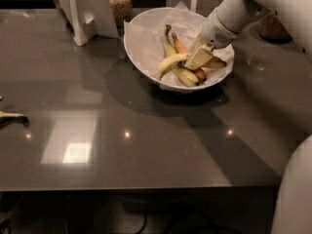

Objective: Pick banana from white bowl

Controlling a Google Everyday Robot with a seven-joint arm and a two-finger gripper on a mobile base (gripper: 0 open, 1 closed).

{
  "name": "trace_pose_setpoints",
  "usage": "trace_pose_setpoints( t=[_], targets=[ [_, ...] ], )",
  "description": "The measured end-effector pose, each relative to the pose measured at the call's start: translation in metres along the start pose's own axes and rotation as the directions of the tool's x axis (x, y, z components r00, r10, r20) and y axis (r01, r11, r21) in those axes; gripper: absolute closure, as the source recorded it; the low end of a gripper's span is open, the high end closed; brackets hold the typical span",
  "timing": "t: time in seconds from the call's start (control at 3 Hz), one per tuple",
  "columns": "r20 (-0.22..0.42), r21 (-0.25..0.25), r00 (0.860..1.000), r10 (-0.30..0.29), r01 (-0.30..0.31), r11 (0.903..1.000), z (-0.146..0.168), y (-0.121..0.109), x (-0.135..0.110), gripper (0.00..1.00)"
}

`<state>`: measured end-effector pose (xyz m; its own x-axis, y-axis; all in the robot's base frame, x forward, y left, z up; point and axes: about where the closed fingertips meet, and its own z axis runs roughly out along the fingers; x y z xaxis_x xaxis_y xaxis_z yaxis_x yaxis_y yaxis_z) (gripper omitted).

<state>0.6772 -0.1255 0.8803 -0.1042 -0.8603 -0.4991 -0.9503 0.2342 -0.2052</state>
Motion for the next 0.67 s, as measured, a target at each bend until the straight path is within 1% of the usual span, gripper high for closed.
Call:
trace_pose_setpoints(
  t=[0.33,0.67],
  targets=[
    [-0.007,0.014,1.000,-0.015,0.015,0.9998,-0.019,0.006,-0.003,0.99],
    [0.015,0.031,0.999,-0.047,0.046,0.9985,-0.049,0.021,-0.014,1.00]
  ],
)
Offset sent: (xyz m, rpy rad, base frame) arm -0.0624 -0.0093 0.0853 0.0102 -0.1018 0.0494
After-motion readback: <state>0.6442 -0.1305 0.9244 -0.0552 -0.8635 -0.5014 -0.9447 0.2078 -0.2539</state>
